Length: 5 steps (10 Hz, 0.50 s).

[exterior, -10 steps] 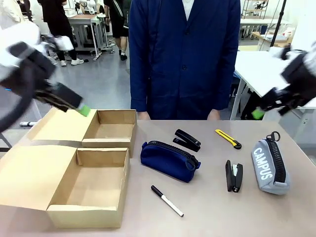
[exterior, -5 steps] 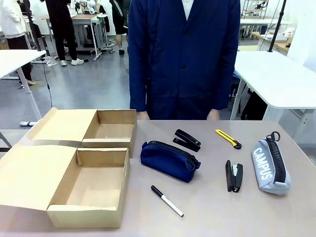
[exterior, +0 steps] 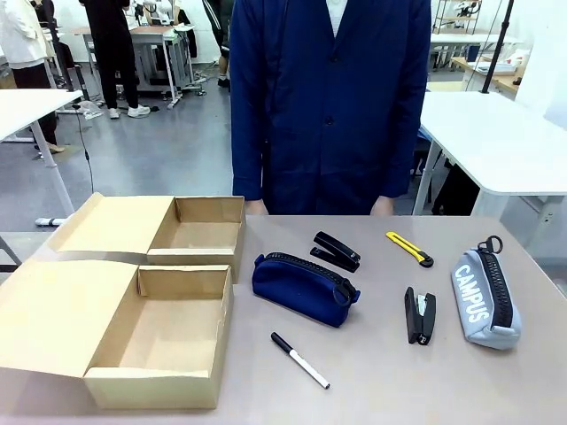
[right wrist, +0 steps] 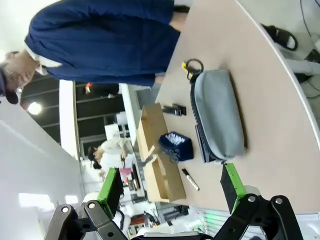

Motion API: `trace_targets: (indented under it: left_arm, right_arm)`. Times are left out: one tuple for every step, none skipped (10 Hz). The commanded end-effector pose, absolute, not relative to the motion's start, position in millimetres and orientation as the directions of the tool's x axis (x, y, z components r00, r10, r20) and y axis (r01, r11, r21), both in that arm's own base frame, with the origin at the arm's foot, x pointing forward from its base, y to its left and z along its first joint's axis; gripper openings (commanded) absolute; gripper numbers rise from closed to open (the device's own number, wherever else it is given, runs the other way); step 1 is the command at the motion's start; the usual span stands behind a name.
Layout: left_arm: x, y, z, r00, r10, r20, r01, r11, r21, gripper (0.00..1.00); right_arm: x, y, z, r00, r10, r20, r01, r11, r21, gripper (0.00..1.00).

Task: Place items inside the box.
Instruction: Pick up a Pencil pouch or Stapler and place it inside the Mailer Box closest to the robot.

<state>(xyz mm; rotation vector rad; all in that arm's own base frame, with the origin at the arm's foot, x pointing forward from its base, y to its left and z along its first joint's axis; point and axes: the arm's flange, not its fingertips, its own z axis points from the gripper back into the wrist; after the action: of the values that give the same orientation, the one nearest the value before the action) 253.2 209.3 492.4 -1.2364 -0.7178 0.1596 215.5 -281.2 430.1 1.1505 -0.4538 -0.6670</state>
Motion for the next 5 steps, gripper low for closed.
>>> trace_targets:
  left_arm:
    - [240.3,212.3,493.7,0.781,0.438,0.446,0.293,0.374,-0.88,1.0]
    - [240.3,212.3,493.7,0.781,0.438,0.446,0.293,0.374,-0.88,1.0]
    - [240.3,212.3,493.7,0.781,0.438,0.446,0.293,0.374,-0.88,1.0]
    - [240.3,212.3,493.7,0.781,0.438,0.446,0.293,0.374,-0.88,1.0]
    - [240.3,212.3,493.7,0.781,0.438,0.446,0.293,0.374,-0.88,1.0]
  right_arm:
    - [211.1,-269.2,451.8,0.775,-0.631,0.025,0.222,0.31,0.924,1.0]
    - [211.1,-269.2,451.8,0.775,-0.631,0.025,0.222,0.31,0.924,1.0]
    - [211.1,-269.2,451.8,0.775,-0.631,0.025,0.222,0.31,0.924,1.0]
    - [211.1,-269.2,451.8,0.775,-0.631,0.025,0.222,0.31,0.924,1.0]
    - [211.1,-269.2,451.8,0.775,-0.631,0.025,0.222,0.31,0.924,1.0]
